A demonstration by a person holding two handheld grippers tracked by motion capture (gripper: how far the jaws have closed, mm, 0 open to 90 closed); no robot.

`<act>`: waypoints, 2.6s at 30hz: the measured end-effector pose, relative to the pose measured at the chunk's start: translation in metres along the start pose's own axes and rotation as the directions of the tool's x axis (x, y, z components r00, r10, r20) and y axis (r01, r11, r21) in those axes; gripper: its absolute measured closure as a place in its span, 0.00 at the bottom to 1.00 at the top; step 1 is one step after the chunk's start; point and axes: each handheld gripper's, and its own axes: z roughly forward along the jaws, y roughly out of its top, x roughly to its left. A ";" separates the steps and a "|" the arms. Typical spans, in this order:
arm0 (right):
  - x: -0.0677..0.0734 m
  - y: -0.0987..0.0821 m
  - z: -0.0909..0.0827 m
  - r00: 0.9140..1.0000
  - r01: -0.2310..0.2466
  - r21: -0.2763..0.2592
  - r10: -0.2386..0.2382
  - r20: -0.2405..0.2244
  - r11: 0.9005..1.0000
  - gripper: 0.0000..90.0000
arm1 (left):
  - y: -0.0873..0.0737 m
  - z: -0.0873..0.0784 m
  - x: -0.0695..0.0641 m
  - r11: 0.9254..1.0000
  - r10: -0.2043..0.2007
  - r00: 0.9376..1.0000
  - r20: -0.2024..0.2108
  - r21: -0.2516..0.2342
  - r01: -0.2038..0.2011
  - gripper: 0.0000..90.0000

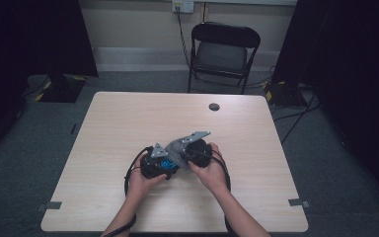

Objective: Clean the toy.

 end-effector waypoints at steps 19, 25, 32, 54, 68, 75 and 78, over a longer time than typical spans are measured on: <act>0.016 -0.004 0.028 0.999 0.006 0.032 -0.005 -0.035 0.999 0.83 | 0.000 0.000 0.000 1.000 0.003 1.000 0.000 0.002 -0.003 0.29; 0.014 -0.005 0.029 0.999 -0.002 0.029 0.004 -0.046 1.000 0.83 | 0.000 0.000 0.000 1.000 0.003 1.000 0.000 0.002 -0.003 0.29; 0.011 -0.004 0.029 0.999 -0.003 0.030 0.004 -0.045 1.000 0.83 | 0.000 0.000 0.000 1.000 0.003 1.000 0.000 0.002 -0.003 0.29; -0.012 -0.005 0.024 0.999 -0.052 0.037 0.052 0.010 0.998 0.83 | 0.000 0.000 0.000 1.000 0.001 1.000 0.002 0.003 -0.001 0.29; -0.033 -0.005 0.020 0.995 -0.078 0.050 0.074 0.074 0.996 0.83 | 0.000 0.000 0.000 1.000 -0.008 1.000 0.011 0.001 0.008 0.29; -0.042 -0.009 0.019 0.989 -0.122 0.043 0.117 0.091 0.992 0.83 | 0.000 0.000 0.000 1.000 -0.008 1.000 0.011 0.001 0.008 0.29; -0.045 -0.009 0.018 0.987 -0.130 0.046 0.125 0.102 0.990 0.83 | 0.000 0.000 0.000 1.000 -0.008 1.000 0.011 0.001 0.008 0.29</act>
